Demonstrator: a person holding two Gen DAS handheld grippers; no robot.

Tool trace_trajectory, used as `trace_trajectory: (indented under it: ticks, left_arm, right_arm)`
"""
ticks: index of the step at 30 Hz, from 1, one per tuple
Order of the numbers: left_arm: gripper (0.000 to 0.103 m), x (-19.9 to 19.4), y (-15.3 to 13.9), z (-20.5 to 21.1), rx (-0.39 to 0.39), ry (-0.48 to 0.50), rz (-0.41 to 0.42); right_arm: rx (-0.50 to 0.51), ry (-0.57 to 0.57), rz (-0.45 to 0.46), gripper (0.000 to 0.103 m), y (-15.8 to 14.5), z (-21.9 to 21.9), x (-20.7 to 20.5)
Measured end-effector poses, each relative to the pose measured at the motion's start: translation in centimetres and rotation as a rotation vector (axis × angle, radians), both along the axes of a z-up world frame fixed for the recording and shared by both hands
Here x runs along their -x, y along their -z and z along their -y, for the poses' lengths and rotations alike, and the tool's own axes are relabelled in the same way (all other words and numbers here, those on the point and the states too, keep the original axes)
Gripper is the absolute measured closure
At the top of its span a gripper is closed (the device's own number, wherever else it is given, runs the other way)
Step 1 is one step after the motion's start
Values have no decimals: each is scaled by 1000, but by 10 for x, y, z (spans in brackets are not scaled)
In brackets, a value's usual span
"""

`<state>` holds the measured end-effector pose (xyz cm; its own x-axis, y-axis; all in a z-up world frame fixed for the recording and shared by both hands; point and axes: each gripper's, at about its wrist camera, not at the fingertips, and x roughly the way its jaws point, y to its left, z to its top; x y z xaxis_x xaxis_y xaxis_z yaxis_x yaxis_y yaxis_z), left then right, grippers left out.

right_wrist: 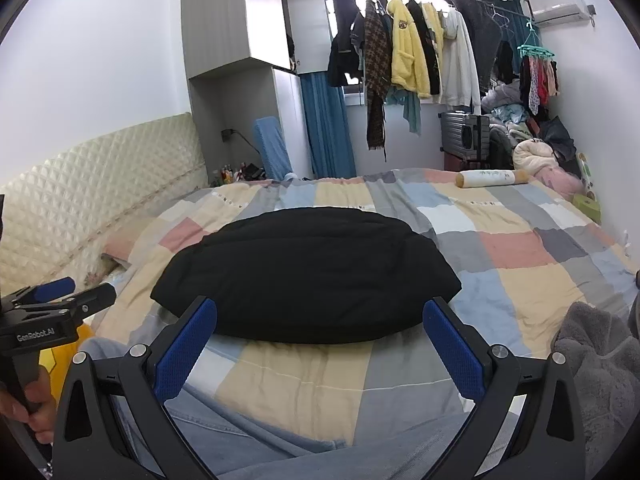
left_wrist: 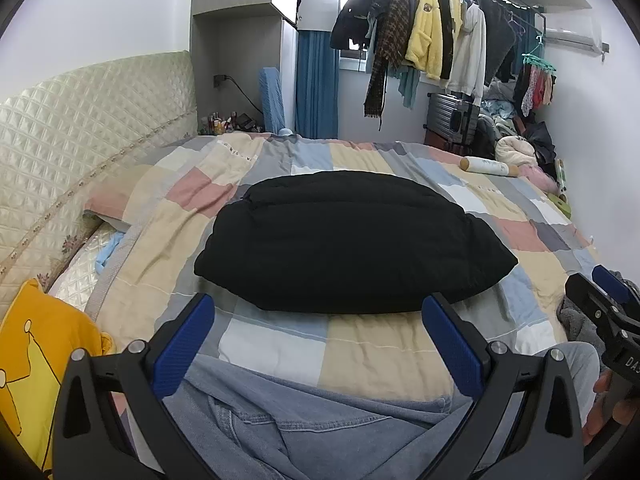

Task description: Fold large clothes

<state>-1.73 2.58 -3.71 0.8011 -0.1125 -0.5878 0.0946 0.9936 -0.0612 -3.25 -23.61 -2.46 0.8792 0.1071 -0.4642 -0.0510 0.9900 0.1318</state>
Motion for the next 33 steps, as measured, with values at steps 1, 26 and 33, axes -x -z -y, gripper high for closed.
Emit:
trace_trajectory:
  ticks: [1,26,33]
  left_arm:
    - [0,1,0,1,0,-2,0]
    - [0,7,0,-5,17,-14,-1]
    - [0,4,-2,-7,13,-26,-11]
  right_arm:
    - [-3,-1,0,0,0,0,0]
    - [9,4,3,0,1,-2,5]
    - [10,-4,6,0,0,-1,8]
